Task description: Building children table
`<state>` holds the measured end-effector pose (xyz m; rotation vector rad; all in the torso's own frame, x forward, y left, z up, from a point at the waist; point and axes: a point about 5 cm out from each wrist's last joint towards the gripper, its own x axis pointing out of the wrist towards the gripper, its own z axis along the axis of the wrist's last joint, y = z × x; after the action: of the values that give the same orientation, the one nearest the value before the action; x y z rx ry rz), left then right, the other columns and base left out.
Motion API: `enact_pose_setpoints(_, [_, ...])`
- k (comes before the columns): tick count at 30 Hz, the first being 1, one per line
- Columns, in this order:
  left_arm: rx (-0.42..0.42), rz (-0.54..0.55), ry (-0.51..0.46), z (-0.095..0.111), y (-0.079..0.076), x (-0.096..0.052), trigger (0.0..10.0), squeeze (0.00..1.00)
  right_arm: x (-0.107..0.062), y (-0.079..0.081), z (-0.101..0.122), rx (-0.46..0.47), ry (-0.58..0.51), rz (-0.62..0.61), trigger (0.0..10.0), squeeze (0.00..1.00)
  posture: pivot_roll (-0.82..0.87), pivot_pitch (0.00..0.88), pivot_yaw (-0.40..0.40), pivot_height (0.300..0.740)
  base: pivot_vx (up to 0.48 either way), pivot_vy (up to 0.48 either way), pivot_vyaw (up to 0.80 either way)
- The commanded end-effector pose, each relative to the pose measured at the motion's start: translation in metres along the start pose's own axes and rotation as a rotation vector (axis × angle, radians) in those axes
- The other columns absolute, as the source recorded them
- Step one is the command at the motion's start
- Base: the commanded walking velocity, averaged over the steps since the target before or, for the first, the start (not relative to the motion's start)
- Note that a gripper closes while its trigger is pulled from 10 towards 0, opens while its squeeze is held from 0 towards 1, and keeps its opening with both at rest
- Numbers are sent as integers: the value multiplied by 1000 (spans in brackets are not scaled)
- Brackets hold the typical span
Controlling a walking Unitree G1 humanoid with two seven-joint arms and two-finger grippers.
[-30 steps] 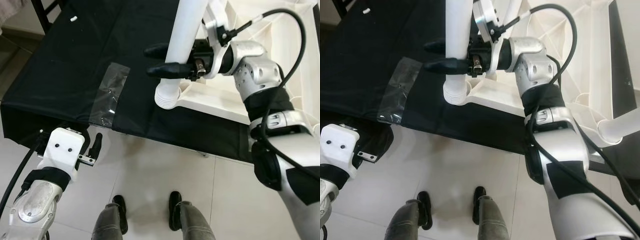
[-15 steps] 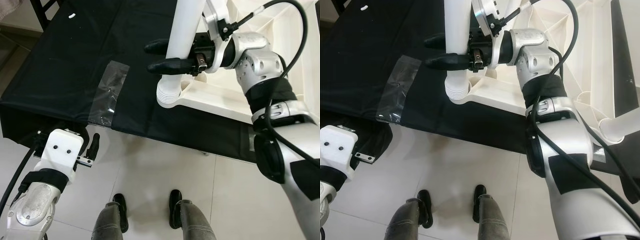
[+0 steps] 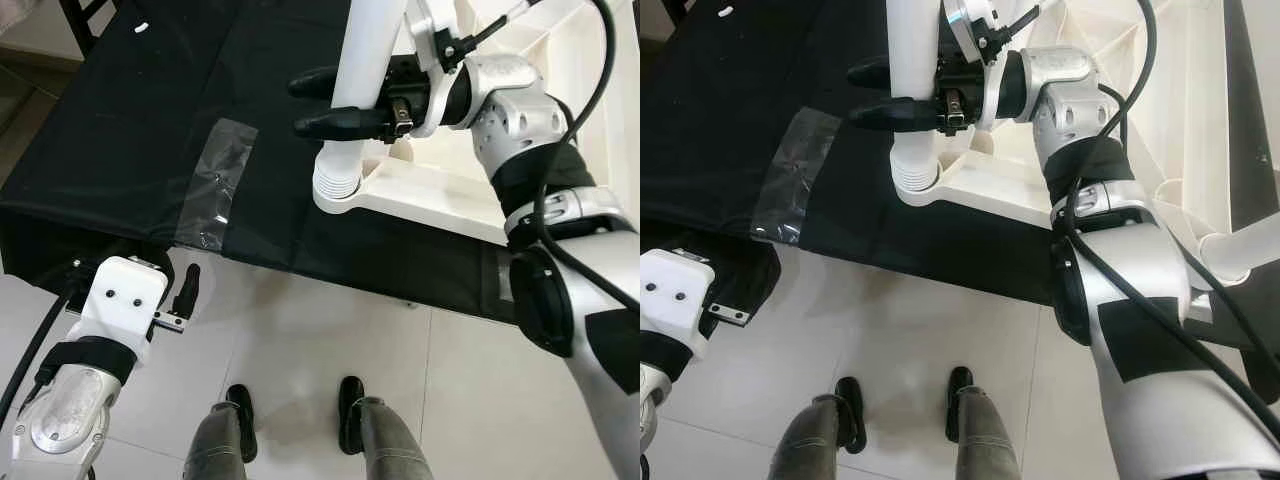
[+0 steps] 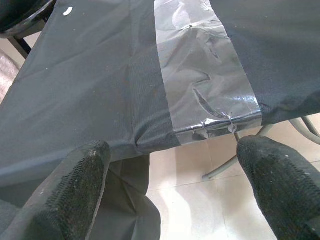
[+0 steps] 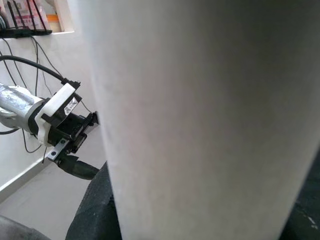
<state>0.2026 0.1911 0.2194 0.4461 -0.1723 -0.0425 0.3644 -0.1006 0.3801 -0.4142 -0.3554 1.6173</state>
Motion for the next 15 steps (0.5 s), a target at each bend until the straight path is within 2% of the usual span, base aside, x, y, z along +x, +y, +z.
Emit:
enact_pose_setpoints(1, [9, -10, 26, -3, -2, -4, 10000, 0, -3, 4, -19, 56, 91, 12, 10000, 0, 0, 529, -52, 740, 0, 0, 0])
enact_pose_setpoints(15, [11, -9, 27, -4, -2, -4, 10000, 0, -6, 5, -20, 70, 100, 10, 10000, 0, -1, 529, -54, 740, 0, 0, 0])
